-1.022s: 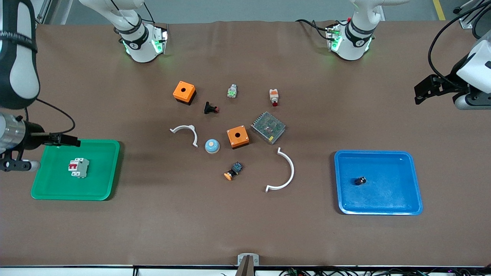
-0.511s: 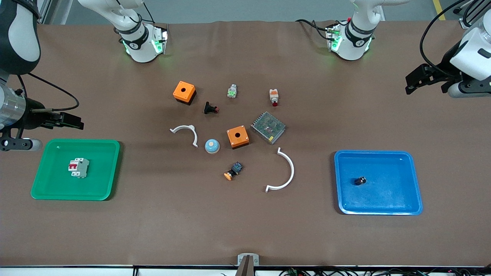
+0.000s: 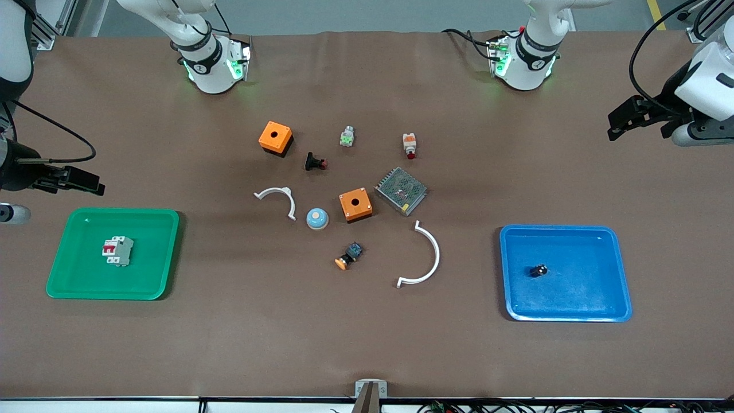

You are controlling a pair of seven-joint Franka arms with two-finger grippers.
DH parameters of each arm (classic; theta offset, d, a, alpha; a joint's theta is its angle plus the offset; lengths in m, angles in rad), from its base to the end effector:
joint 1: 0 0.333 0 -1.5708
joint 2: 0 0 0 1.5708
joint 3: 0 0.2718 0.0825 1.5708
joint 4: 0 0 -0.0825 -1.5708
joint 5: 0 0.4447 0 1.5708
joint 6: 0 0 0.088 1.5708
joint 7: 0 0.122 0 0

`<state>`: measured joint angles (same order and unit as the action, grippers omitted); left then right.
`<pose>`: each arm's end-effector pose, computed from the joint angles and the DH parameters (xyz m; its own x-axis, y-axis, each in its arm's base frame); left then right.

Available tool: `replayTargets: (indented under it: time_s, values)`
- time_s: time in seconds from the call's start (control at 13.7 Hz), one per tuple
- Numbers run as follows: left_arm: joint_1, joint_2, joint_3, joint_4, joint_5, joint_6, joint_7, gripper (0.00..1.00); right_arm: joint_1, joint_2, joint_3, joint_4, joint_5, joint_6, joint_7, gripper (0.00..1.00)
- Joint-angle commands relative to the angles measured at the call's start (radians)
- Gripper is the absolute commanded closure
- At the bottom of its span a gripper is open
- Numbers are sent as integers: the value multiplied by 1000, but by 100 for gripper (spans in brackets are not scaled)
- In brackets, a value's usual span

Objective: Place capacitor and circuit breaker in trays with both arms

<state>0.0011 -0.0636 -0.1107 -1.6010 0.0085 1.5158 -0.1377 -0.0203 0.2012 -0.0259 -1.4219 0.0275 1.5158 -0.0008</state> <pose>0.5886 -0.0653 0.5827 0.9994 0.0289 -0.0196 0.0286 -0.9994 -0.0184 0.6575 -0.0256 0.5113 0.9933 -0.0436 -0.1070 -0.0463 -0.9987 -0.0224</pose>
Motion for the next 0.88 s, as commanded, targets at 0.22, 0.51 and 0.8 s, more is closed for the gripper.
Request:
replayTargets:
  time_s: [0.22,0.51,0.8]
  values:
    - [0,-13,2,6,-2,1,-8,0,-4,-57,9,-20,-20,-82,-39,0]
    - [0,-10,3,7,-1,3,-8,0,-4,-150,11,-101,-23,-63,-41,0]
    - [-1,-10,-1,7,-1,3,-8,0,-4,-241,11,-206,-23,9,-42,0]
